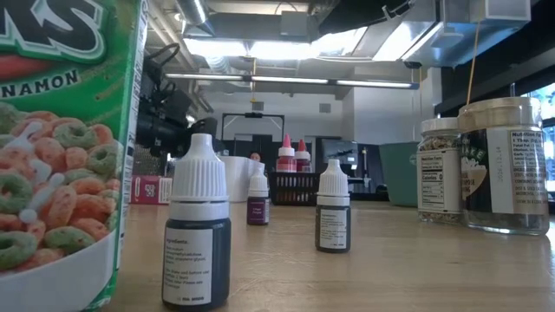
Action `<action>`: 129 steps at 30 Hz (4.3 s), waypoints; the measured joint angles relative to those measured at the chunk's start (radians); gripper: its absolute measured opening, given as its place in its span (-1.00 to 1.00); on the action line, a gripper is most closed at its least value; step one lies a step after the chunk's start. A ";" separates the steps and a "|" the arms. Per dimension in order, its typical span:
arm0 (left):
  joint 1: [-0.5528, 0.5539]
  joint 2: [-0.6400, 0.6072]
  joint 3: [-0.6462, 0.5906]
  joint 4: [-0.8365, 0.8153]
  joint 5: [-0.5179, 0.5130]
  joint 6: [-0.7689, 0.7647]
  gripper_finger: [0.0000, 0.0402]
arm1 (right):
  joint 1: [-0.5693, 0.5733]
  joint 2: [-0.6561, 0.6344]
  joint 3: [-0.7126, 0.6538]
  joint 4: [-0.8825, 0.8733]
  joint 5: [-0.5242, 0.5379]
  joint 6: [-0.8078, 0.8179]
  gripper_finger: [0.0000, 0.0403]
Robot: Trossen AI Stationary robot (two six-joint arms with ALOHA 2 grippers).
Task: Pick & Place Kitchen Items
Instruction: Adjust the black seasoning bottle in the white bin, then put the purple cereal box into the green bin
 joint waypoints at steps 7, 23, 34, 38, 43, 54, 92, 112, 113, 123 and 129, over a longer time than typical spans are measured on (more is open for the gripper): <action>0.000 0.000 0.000 0.030 0.013 0.025 0.20 | 0.000 0.000 0.000 0.000 0.000 0.000 0.59; -0.048 -0.085 -0.001 0.041 0.035 0.132 0.33 | 0.000 0.000 0.000 -0.001 0.000 0.000 0.59; -0.177 -0.273 -0.037 0.037 0.058 0.403 0.33 | 0.000 0.000 0.000 -0.005 -0.052 0.000 0.59; -0.214 -0.312 -0.039 0.021 0.065 0.467 0.33 | 0.000 0.000 0.000 -0.005 -0.052 0.000 0.59; -0.232 -0.353 -0.039 -0.028 0.095 0.472 0.35 | 0.000 0.000 0.000 -0.005 -0.052 0.000 0.59; -0.243 -0.443 0.013 -0.297 0.140 0.441 0.76 | -0.005 0.000 0.000 -0.004 -0.052 0.000 0.59; 0.024 -0.623 0.470 -2.300 0.537 0.439 0.85 | -0.048 0.000 0.000 0.010 -0.193 0.011 0.59; 0.071 -0.502 0.470 -2.288 0.626 0.494 0.85 | -0.048 0.000 0.000 -0.003 -0.193 0.011 0.59; 0.071 -0.502 0.470 -2.288 0.638 0.494 0.85 | -0.048 0.000 0.000 -0.002 -0.193 0.011 0.59; 0.071 -0.502 0.470 -2.287 0.647 0.500 0.83 | -0.048 0.000 0.000 -0.002 -0.193 0.011 0.59; 0.071 -0.502 0.470 -2.290 0.682 0.510 0.67 | -0.048 0.000 0.000 -0.002 -0.191 0.011 0.59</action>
